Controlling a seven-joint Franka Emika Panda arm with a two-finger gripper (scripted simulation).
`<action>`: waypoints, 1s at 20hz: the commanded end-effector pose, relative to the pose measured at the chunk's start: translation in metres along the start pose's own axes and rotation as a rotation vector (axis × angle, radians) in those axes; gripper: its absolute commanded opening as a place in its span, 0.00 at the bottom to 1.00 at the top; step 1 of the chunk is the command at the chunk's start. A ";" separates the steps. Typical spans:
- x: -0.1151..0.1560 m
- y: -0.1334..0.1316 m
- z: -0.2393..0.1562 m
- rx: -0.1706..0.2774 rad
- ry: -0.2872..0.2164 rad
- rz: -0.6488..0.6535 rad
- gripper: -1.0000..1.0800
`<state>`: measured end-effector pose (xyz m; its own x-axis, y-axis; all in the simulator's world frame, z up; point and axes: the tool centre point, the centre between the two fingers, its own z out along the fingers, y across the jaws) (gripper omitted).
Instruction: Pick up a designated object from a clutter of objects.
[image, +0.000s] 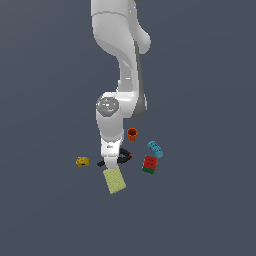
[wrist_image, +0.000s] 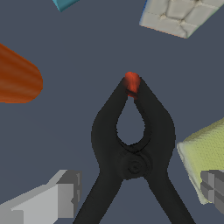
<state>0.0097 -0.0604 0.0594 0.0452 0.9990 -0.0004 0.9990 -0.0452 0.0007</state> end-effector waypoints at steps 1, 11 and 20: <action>0.000 -0.001 0.011 0.001 0.000 -0.001 0.96; 0.000 0.000 0.040 0.001 0.000 -0.003 0.96; 0.000 0.000 0.040 0.001 0.000 -0.003 0.00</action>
<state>0.0139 -0.0612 0.0254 0.0427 0.9991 -0.0016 0.9990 -0.0427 0.0129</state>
